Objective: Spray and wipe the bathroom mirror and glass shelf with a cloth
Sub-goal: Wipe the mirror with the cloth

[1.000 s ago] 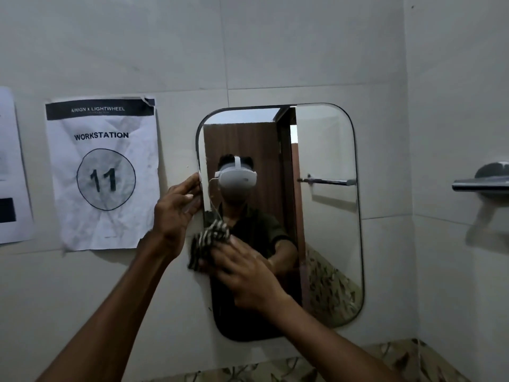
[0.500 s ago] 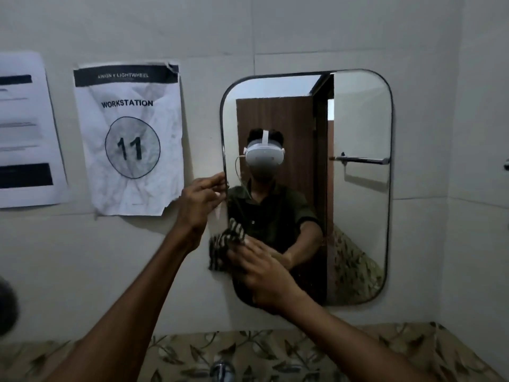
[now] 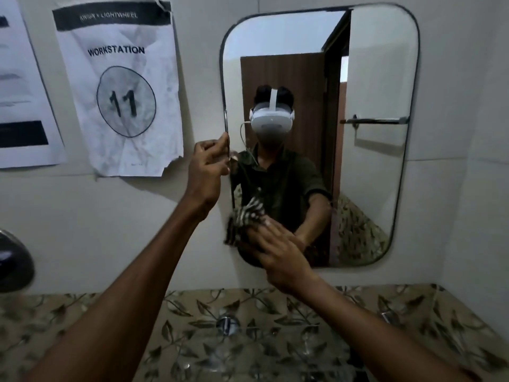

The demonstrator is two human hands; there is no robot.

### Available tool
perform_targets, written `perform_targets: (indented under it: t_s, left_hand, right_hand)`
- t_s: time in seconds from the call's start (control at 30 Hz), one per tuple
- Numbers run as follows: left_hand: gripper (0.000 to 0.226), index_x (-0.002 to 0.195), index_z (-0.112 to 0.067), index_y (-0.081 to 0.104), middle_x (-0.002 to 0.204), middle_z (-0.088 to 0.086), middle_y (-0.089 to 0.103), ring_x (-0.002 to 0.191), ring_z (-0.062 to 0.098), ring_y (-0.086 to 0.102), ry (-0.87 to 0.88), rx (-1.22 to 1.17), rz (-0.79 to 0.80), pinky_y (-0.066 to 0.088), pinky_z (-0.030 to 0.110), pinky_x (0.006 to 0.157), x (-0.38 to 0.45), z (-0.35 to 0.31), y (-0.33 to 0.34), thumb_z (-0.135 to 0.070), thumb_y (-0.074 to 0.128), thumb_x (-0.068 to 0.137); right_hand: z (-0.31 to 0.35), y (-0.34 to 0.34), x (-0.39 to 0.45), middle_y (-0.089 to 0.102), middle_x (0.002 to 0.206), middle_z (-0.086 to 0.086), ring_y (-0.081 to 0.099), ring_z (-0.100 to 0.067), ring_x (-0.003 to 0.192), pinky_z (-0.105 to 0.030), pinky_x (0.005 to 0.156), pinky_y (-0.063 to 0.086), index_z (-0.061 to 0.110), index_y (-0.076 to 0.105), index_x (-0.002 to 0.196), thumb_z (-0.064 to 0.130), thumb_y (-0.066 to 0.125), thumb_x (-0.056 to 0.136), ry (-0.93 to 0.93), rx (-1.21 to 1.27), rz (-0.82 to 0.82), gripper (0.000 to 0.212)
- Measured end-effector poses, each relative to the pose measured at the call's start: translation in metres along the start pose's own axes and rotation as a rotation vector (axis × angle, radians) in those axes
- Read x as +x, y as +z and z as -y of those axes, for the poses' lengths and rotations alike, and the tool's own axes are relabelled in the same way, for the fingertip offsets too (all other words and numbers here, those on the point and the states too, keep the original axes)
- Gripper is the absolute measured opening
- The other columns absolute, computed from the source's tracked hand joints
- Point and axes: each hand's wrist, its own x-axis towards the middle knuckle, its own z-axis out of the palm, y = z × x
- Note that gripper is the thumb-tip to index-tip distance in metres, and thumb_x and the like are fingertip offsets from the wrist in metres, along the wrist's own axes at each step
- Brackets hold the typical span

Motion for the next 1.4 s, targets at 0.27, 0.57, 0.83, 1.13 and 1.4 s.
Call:
perform_targets:
  t_s: [0.27, 0.57, 0.83, 1.13, 1.4]
  left_hand:
    - [0.067, 0.141, -0.002, 0.051, 0.111, 0.002, 0.041, 0.096, -0.014, 0.055, 0.052, 0.057, 0.007, 0.05, 0.008, 0.082, -0.013, 0.011, 0.003, 0.005, 0.043, 0.075]
    - [0.082, 0.153, -0.01, 0.035, 0.13, 0.012, 0.033, 0.126, 0.012, 0.039, 0.301, 0.398, -0.031, 0.039, 0.021, 0.112, -0.02, 0.054, 0.016, 0.004, 0.07, 0.08]
    - [0.096, 0.152, 0.0, 0.031, 0.126, 0.025, 0.038, 0.125, 0.026, 0.039, 0.448, 0.582, 0.005, 0.04, 0.016, 0.107, -0.044, 0.085, 0.01, 0.018, 0.07, 0.066]
    - [0.101, 0.154, -0.003, 0.029, 0.125, 0.021, 0.035, 0.119, 0.028, 0.038, 0.441, 0.628, -0.037, 0.028, 0.003, 0.1, -0.045, 0.09, 0.02, 0.012, 0.076, 0.066]
    - [0.097, 0.15, 0.004, 0.034, 0.122, 0.029, 0.037, 0.118, 0.008, 0.03, 0.482, 0.608, 0.008, 0.027, -0.004, 0.097, -0.045, 0.084, 0.014, 0.018, 0.076, 0.063]
  right_hand:
    - [-0.072, -0.021, -0.016, 0.047, 0.152, -0.02, 0.037, -0.038, 0.147, -0.053, 0.124, 0.023, 0.013, 0.054, 0.147, -0.005, 0.057, 0.087, 0.211, -0.048, -0.261, 0.063]
    - [-0.029, 0.012, -0.05, 0.035, 0.154, -0.013, 0.031, -0.033, 0.147, -0.047, 0.128, 0.001, 0.011, 0.055, 0.145, 0.01, 0.052, 0.085, -0.018, -0.054, -0.082, 0.06]
    - [-0.109, -0.029, -0.088, 0.045, 0.152, -0.025, 0.039, -0.042, 0.143, -0.053, 0.124, 0.025, 0.014, 0.044, 0.153, 0.0, 0.065, 0.091, 0.727, -0.076, -0.443, 0.067]
    - [0.001, 0.017, -0.074, 0.05, 0.149, -0.019, 0.04, -0.039, 0.145, -0.056, 0.119, 0.032, 0.01, 0.043, 0.154, -0.002, 0.038, 0.09, 0.35, 0.045, -0.191, 0.065]
    - [-0.081, -0.017, -0.108, 0.033, 0.161, -0.018, 0.031, -0.038, 0.148, -0.049, 0.123, 0.027, 0.014, 0.042, 0.155, -0.006, 0.058, 0.094, 1.049, 0.077, -0.503, 0.066]
